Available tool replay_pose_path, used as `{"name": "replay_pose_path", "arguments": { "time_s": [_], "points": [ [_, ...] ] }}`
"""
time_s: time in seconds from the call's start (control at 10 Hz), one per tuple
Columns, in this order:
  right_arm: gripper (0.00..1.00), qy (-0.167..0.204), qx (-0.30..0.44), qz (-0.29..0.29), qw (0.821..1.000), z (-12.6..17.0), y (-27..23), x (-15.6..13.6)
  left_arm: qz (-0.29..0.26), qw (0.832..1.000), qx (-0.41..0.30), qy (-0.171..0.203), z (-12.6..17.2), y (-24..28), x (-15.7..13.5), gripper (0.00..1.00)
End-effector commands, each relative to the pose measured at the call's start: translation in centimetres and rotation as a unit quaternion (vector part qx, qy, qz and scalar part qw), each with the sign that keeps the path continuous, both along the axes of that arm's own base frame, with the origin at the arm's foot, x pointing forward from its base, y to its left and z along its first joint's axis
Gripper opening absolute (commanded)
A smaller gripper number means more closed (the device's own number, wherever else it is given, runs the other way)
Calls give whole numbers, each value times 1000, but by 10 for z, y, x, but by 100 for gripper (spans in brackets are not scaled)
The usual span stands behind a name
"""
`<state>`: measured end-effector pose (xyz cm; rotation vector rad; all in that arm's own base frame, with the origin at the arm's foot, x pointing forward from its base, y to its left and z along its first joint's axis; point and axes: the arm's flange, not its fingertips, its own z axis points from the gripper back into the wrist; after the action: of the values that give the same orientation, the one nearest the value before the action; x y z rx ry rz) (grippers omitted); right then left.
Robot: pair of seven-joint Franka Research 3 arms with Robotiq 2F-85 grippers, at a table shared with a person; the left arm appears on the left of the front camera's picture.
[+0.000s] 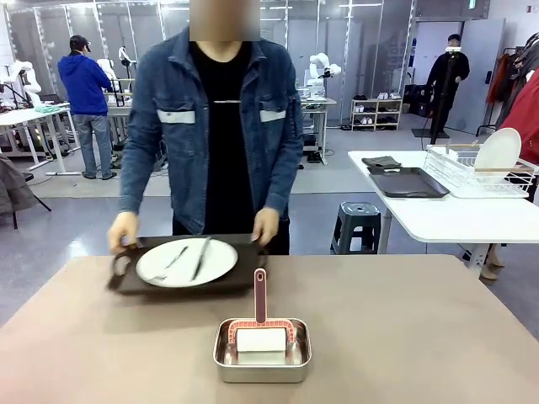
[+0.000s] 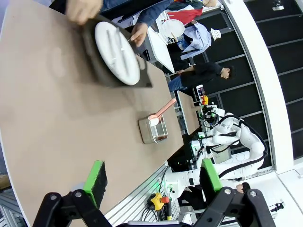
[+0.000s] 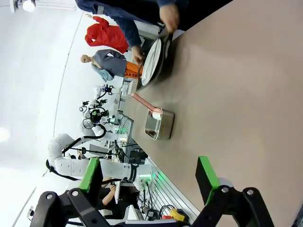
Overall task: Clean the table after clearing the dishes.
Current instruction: When the right (or left) Handle tray is removed, use the right hand (or left hand) to clean the right (or left) side of the table with the Lint Roller.
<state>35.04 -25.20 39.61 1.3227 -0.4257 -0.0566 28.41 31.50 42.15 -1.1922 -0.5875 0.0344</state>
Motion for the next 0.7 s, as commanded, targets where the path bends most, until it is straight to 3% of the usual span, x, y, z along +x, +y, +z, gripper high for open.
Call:
{"name": "replay_pose_path", "arguments": {
  "time_s": [0.0, 0.6],
  "points": [
    [100, -4, -3, 0, 1000, 1, -1, -1, -1, 1000, -1, -7, 1, 1, -4, 100],
    [100, -4, -3, 0, 1000, 1, -1, -1, -1, 1000, -1, -7, 1, 1, -4, 100]
  ]
}}
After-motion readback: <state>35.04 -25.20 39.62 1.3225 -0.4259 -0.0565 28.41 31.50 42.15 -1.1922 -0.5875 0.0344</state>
